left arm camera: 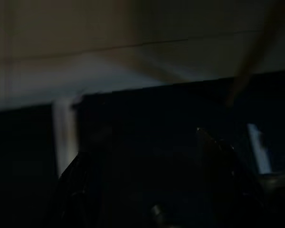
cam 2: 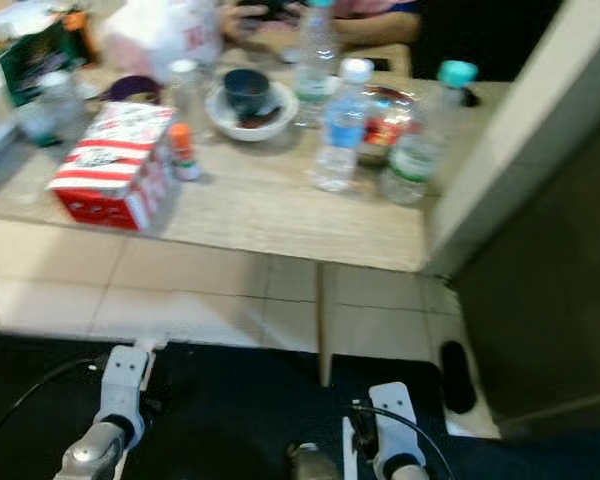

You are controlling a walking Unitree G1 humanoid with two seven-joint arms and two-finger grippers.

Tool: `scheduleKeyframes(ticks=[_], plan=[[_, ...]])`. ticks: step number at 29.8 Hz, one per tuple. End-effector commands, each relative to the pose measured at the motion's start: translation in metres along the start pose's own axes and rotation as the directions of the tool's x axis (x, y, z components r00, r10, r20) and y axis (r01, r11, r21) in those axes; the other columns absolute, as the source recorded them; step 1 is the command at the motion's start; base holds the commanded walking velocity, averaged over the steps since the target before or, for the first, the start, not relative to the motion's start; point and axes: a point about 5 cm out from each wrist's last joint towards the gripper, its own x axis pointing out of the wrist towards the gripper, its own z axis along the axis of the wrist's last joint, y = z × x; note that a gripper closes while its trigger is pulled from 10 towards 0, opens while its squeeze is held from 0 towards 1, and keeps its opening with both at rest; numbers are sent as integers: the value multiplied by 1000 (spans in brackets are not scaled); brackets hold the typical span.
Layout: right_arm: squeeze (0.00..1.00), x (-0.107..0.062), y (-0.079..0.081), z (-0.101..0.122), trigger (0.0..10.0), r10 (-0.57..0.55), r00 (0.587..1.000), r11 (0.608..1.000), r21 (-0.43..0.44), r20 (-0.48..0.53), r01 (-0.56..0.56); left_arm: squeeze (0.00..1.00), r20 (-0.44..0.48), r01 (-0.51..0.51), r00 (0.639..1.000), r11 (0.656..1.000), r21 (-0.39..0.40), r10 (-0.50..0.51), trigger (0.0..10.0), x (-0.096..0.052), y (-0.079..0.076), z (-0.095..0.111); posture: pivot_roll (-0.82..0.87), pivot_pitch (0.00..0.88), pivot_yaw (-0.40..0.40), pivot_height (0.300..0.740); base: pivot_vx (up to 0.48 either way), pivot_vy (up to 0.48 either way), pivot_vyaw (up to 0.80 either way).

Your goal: Restocking fridge

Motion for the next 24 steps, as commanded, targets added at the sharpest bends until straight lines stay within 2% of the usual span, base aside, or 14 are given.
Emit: scheduleKeyframes(ticks=[1, 15, 21, 24], plan=[[0, -4, 3, -11, 10000, -2, 999, 1000, 22, -38, 2, 0, -48, -1, 999, 1000, -12, 0, 10000, -5, -1, -13, -53, 192, -13, 740, 0, 0, -781], [0, -4, 3, -10, 10000, 0, 999, 1000, 16, -35, 0, 0, -50, -19, 999, 1000, -6, 18, 10000, -5, 0, -13, -52, 195, -13, 740, 0, 0, -757], [0, -2, 6, -4, 10000, 23, 1000, 999, -33, -4, -24, 0, -22, -53, 998, 999, 4, 53, 10000, -6, 5, -9, -52, 197, -9, 740, 0, 0, -140], [0, 1, 8, 7, 10000, 39, 998, 998, -55, 40, -36, 0, 22, -66, 998, 997, 49, 65, 10000, -8, 8, -5, -51, 198, -8, 740, 0, 0, 0]])
